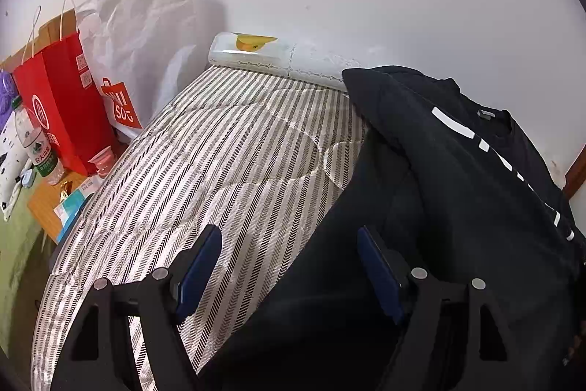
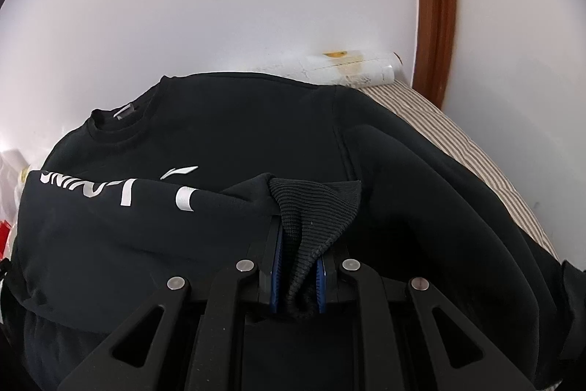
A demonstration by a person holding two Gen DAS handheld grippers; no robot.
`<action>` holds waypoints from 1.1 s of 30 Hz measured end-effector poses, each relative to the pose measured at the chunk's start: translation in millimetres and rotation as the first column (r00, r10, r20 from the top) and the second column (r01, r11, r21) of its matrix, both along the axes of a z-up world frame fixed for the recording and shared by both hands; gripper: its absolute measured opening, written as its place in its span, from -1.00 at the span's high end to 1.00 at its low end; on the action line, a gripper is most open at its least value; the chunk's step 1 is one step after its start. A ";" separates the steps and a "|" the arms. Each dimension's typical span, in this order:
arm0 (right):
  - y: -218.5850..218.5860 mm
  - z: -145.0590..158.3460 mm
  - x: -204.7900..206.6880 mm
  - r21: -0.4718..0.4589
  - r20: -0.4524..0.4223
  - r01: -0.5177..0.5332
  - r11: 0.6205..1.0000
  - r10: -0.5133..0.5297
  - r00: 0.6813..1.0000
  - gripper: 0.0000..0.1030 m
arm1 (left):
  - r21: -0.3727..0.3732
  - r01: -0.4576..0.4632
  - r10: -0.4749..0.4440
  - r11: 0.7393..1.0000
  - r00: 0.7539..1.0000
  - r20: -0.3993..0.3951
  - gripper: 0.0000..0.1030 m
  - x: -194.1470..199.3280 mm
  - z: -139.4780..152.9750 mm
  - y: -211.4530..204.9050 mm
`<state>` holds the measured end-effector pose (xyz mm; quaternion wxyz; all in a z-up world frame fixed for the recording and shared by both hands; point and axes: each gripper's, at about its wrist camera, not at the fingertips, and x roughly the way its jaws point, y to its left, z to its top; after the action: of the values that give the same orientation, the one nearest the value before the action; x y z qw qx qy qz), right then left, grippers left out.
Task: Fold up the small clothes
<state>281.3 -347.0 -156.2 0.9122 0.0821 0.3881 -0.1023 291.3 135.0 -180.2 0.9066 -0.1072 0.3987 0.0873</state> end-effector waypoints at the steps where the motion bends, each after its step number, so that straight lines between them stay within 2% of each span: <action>1: -0.8 0.5 -2.7 -0.004 0.003 0.003 1.000 -0.003 1.000 0.71 | -0.003 -0.002 0.002 1.000 1.000 -0.004 -0.45 0.4 -0.5 0.6; 8: -5.8 -2.4 -10.7 -0.015 0.011 0.023 1.000 -0.023 1.000 0.70 | -0.017 -0.015 0.015 1.000 0.999 -0.028 -0.45 1.7 -4.1 3.8; 10: -2.1 -8.3 -6.1 -0.037 -0.018 0.020 0.999 -0.020 1.000 0.54 | -0.019 -0.010 0.010 1.000 1.000 -0.028 -0.45 1.3 -4.2 3.5; 11: 0.9 -12.0 -4.0 -0.058 -0.038 0.016 0.998 -0.018 0.999 0.40 | -0.023 -0.006 0.006 1.000 1.000 -0.027 -0.45 1.0 -4.1 3.1; 13: 5.1 -12.5 -4.3 -0.090 -0.050 0.019 0.996 -0.023 0.998 0.33 | -0.024 0.009 -0.010 1.000 1.000 -0.026 -0.45 1.0 -3.9 1.4; 17: 10.0 5.1 -14.1 -0.106 -0.024 0.008 0.994 -0.011 1.000 0.28 | -0.021 0.072 -0.072 0.997 0.997 -0.006 -0.42 3.1 0.8 -7.3; 19: 12.0 16.9 -23.7 -0.110 -0.008 -0.014 0.994 0.014 1.000 0.22 | -0.058 0.121 -0.121 0.991 0.993 0.003 -0.42 7.8 2.1 -12.2; 22: 14.6 28.6 -36.5 -0.143 0.001 -0.043 0.989 0.044 0.999 0.16 | -0.127 0.168 -0.173 0.978 0.984 -0.031 -0.42 21.3 -3.1 -22.5; 24: 15.5 33.5 -42.9 -0.162 0.003 -0.056 0.985 0.058 0.998 0.14 | -0.109 0.182 -0.188 0.977 0.981 -0.048 -0.39 29.0 -6.7 -30.3; 25: 16.5 35.3 -45.8 -0.167 0.003 -0.066 0.984 0.067 0.998 0.14 | -0.077 0.171 -0.177 0.982 0.982 -0.073 -0.30 35.6 -10.9 -35.0; 27: 17.2 37.5 -50.0 -0.163 0.002 -0.078 0.984 0.079 0.997 0.14 | -0.038 0.169 -0.172 0.985 0.983 -0.066 -0.06 37.7 -11.3 -39.7; 28: 17.7 37.6 -52.6 -0.156 0.001 -0.084 0.984 0.085 0.996 0.14 | -0.044 0.192 -0.194 0.980 0.980 -0.054 0.34 37.1 -10.8 -41.5; 30: 19.0 36.7 -55.2 -0.144 -0.001 -0.088 0.986 0.089 0.996 0.14 | -0.062 0.178 -0.179 0.982 0.984 -0.022 0.77 32.1 -7.3 -37.2; 32: 22.1 34.3 -55.3 -0.145 -0.004 -0.096 0.985 0.096 0.995 0.14 | -0.073 0.137 -0.136 0.988 0.991 0.012 0.84 25.9 -1.2 -23.8; 33: 23.4 33.2 -55.2 -0.149 -0.005 -0.099 0.984 0.099 0.995 0.14 | -0.081 0.086 -0.085 0.993 0.996 0.012 0.85 21.8 -0.3 -11.6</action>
<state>226.0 -323.6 -123.0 0.9202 -0.0054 0.3821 -0.0852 313.1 123.5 -180.5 0.9061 -0.1273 0.4022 0.0317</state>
